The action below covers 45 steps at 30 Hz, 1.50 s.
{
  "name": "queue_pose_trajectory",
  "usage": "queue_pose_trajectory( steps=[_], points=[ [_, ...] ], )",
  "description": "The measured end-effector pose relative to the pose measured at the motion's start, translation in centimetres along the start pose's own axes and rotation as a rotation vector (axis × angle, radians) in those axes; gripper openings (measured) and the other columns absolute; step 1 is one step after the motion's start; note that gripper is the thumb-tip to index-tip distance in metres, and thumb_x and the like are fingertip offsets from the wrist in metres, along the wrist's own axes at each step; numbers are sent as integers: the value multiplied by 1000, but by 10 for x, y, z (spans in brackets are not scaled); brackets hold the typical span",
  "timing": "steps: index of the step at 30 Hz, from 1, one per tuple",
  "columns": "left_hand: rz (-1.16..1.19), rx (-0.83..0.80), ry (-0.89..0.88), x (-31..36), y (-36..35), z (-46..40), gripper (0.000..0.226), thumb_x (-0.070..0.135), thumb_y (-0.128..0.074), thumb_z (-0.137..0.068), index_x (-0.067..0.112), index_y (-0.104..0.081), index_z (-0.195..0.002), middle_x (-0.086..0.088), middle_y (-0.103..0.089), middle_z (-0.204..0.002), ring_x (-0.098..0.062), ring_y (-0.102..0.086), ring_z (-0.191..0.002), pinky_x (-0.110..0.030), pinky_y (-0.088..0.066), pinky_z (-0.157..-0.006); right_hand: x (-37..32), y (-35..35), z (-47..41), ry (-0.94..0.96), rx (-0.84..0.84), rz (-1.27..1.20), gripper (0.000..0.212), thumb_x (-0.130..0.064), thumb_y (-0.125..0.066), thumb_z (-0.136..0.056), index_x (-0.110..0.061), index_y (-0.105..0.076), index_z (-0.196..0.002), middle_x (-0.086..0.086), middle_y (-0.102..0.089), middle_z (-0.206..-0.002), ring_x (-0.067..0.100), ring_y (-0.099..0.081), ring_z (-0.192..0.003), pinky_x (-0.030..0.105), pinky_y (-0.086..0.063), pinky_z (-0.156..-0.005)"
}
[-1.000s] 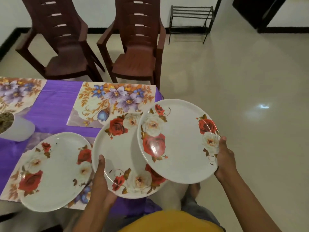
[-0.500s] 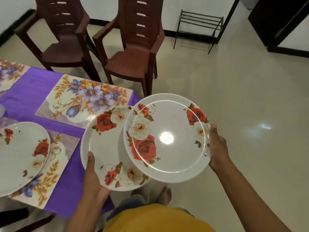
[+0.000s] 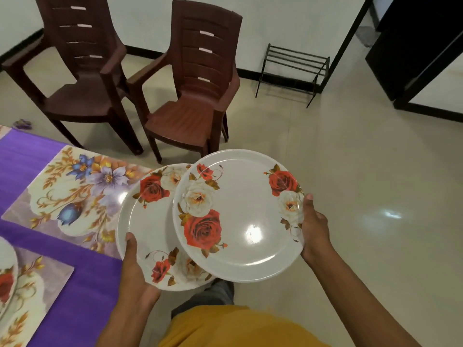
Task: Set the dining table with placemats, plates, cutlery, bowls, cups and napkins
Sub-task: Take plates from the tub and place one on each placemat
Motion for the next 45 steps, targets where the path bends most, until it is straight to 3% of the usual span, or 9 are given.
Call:
queue_pose_trajectory(
  steps=[5, 12, 16, 23, 27, 31, 35, 40, 45],
  points=[
    [-13, -27, -6, 25, -47, -50, 92, 74, -76, -71, 29, -56, -149, -15, -65, -141, -42, -59, -131, -64, -54, -96, -46, -37, -51, 14, -26, 45, 68, -62, -42, -103, -2, -74, -95, 17, -74, -70, 27, -67, -61, 37, -54, -72],
    [74, -95, -15, 61, -97, -110, 59, 63, -41, -103, 29, -54, -150, -15, -68, -136, -38, -68, -119, -64, -54, -99, -106, -100, -124, 27, -127, 119, 66, -64, -40, -102, -8, -73, -98, 15, -75, -74, 27, -67, -65, 38, -54, -74],
    [102, -7, -12, 72, -123, -133, 72, 72, -61, -89, 31, -57, -148, -15, -63, -143, -44, -57, -133, -73, -37, -112, -141, -142, -171, 10, -200, 163, 64, -64, -40, -102, -10, -73, -101, 14, -76, -75, 25, -69, -63, 32, -55, -67],
    [267, 202, -220, 75, -159, -172, 84, 72, -85, -68, 30, -66, -138, -16, -62, -145, -47, -54, -135, -77, -31, -113, -202, -231, -265, 18, -442, 288, 60, -61, -43, -103, -9, -73, -100, 16, -77, -78, 27, -71, -66, 38, -58, -74],
    [414, 331, -307, 70, -189, -178, 65, 73, -55, -93, 33, -59, -144, -13, -65, -141, -44, -60, -130, -75, -41, -106, -239, -288, -300, 35, -617, 390, 62, -59, -44, -104, -4, -73, -96, 16, -75, -73, 23, -69, -56, 31, -54, -61],
    [587, 391, -429, 58, -206, -173, 65, 69, -49, -99, 32, -51, -152, -14, -57, -150, -43, -52, -139, -73, -35, -112, -256, -348, -314, 52, -773, 474, 58, -57, -48, -103, -5, -73, -102, 18, -77, -86, 25, -74, -66, 30, -57, -61],
    [690, 550, -529, 47, -202, -163, 67, 70, -54, -97, 32, -51, -152, -13, -55, -152, -42, -52, -140, -73, -32, -115, -252, -407, -305, 70, -920, 565, 55, -55, -50, -102, -5, -74, -99, 13, -78, -82, 24, -76, -68, 28, -59, -58],
    [794, 729, -625, 40, -180, -156, 67, 71, -54, -95, 31, -54, -149, -15, -63, -143, -43, -59, -132, -72, -38, -112, -229, -475, -273, 142, -1092, 736, 59, -57, -48, -103, -5, -76, -102, 17, -78, -90, 36, -76, -86, 44, -61, -83],
    [916, 882, -681, 40, -152, -147, 78, 73, -67, -85, 31, -52, -149, -15, -65, -141, -42, -62, -129, -71, -43, -107, -200, -532, -228, 189, -1225, 862, 56, -57, -46, -103, -9, -76, -102, 13, -79, -89, 30, -78, -82, 35, -60, -73]
  ],
)
Point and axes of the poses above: each hand's wrist, its own z-axis away from the middle knuckle, its own y-axis out of the back of the hand, x = y × z, the point moved 1 cm from there along -z, towards the middle knuckle
